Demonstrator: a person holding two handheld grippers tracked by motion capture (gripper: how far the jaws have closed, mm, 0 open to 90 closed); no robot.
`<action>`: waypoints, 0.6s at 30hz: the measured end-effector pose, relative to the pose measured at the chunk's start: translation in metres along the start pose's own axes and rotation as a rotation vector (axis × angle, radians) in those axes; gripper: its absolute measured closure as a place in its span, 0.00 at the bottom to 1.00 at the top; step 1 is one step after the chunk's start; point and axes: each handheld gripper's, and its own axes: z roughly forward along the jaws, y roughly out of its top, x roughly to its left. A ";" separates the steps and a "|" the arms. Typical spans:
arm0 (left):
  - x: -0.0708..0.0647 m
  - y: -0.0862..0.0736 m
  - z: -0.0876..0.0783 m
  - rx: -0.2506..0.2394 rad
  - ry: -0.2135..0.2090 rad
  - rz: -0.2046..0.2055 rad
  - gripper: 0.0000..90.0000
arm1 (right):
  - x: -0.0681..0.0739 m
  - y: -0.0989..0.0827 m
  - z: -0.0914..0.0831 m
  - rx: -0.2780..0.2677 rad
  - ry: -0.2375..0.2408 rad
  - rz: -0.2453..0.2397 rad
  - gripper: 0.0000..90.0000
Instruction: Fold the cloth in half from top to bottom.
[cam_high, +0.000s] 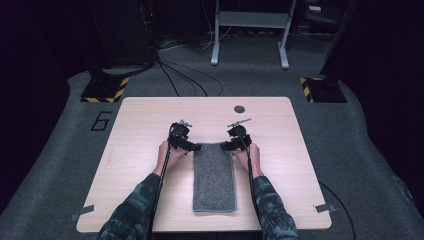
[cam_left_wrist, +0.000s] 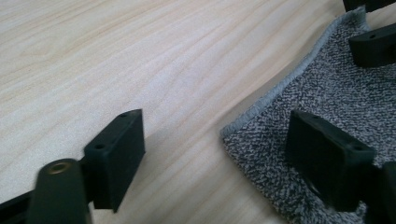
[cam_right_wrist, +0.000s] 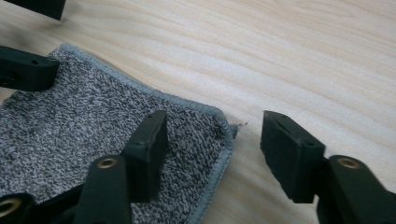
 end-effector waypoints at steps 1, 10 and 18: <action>0.000 0.000 0.001 0.002 0.008 0.007 0.24 | 0.001 0.000 0.002 -0.001 -0.003 0.003 0.50; -0.007 -0.001 0.004 -0.002 0.019 0.043 0.49 | 0.005 0.000 0.006 0.012 -0.031 -0.038 0.74; -0.010 -0.003 0.003 -0.016 0.040 0.067 0.74 | 0.002 -0.002 0.006 -0.002 0.015 -0.017 0.89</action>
